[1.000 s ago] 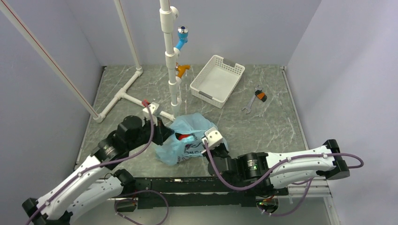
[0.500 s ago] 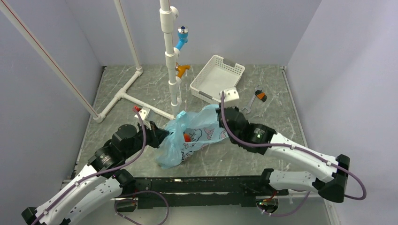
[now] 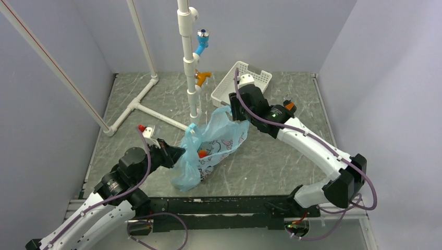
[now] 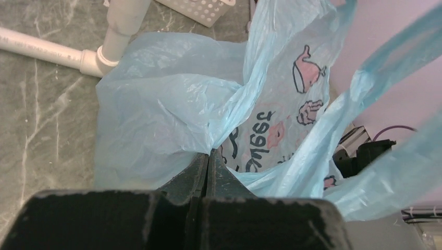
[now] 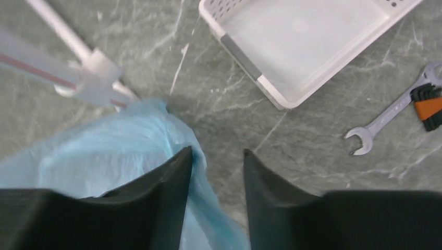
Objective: Take the fake fruits out of the plastic bag
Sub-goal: Adjust the plastic bag at the center of the board.
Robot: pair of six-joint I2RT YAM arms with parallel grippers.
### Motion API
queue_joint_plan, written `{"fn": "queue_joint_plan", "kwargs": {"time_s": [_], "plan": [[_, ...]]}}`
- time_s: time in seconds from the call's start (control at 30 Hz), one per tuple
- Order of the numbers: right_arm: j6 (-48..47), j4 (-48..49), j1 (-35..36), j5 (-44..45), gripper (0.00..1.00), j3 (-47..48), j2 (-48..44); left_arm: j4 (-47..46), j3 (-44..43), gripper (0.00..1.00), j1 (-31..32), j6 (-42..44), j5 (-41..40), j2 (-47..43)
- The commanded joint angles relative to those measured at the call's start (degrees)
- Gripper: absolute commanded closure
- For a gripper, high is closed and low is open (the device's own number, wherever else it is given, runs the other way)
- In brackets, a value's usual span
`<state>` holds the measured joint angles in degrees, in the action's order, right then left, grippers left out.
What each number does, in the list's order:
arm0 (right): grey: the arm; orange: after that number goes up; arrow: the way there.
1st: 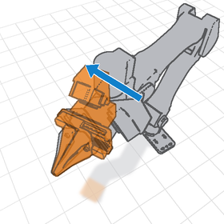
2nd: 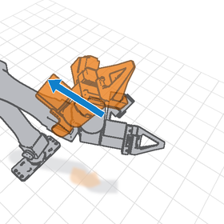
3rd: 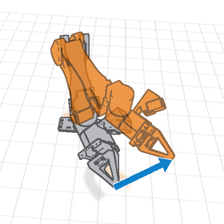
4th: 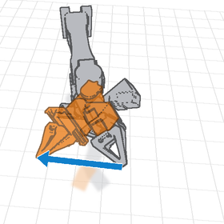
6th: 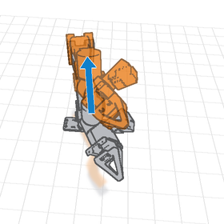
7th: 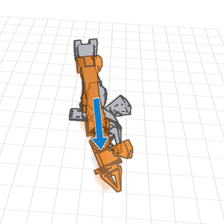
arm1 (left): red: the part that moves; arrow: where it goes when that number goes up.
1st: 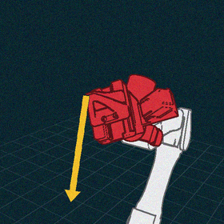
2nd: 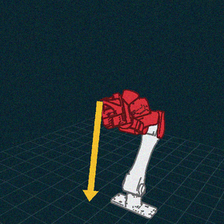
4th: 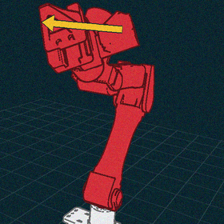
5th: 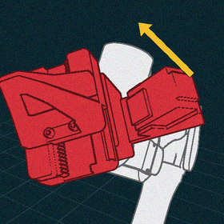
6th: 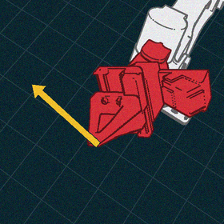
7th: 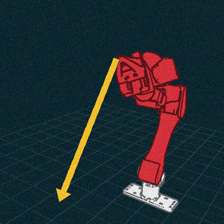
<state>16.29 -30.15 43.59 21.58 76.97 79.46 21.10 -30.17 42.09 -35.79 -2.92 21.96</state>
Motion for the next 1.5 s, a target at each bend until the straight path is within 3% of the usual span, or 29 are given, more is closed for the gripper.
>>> {"fn": "queue_joint_plan", "kwargs": {"time_s": [0.0, 0.1, 0.27, 0.47, 0.67, 0.8, 0.9, 1.1, 1.13, 1.27, 1.37, 1.47], "plan": [[-0.88, -8.13, -0.18, -10.07, 0.39, 2.06, -5.15, -2.69, 0.79, 1.00, 0.02, -4.82, -3.08, -1.65], [-1.23, -9.06, -0.22, -13.51, 0.15, 0.30, -10.93, -3.63, 1.61, 1.00, 0.06, -6.39, -4.70, -3.81], [-4.24, -10.40, 0.18, -18.35, 0.02, 2.09, -17.33, -3.64, 1.37, 1.00, 0.04, -7.98, -5.76, -4.47], [-4.55, -4.16, 4.96, -29.74, 0.01, 5.75, -19.65, -2.25, -0.35, 1.00, 0.01, -9.04, -6.11, -2.18], [2.03, 7.48, 19.23, -24.64, 0.00, 2.75, -19.25, -0.94, -1.55, 1.00, 0.07, -10.84, -7.76, -1.57], [15.69, 11.04, 20.59, -19.56, 0.00, 0.99, -13.96, 0.21, -2.26, 1.00, 0.01, -12.81, -8.86, -1.22], [20.39, 10.91, 21.57, -16.20, 0.00, 1.81, -9.46, 0.60, -2.94, 1.00, 0.09, -14.06, -9.43, -0.38], [16.41, 16.16, 23.07, -14.77, 0.00, 0.76, -3.20, 0.85, -3.93, 1.00, 0.06, -15.83, -9.27, 1.28], [14.96, 16.25, 23.80, -13.20, 0.03, 1.07, -2.54, 0.70, -3.99, 1.00, 0.02, -16.10, -9.37, 1.42], [8.54, 16.84, 25.01, -13.71, 0.40, 0.20, -3.03, 1.61, -4.87, 1.00, 0.04, -17.17, -11.05, 2.10], [4.34, 21.85, 25.38, -23.15, 0.65, -5.88, -6.69, 3.58, -6.66, 1.00, 0.06, -17.29, -13.35, 3.33], [0.09, 27.73, 26.69, -37.20, 0.77, -12.24, -9.70, 5.11, -9.55, 1.00, -0.13, -16.19, -14.04, 5.55]]}}
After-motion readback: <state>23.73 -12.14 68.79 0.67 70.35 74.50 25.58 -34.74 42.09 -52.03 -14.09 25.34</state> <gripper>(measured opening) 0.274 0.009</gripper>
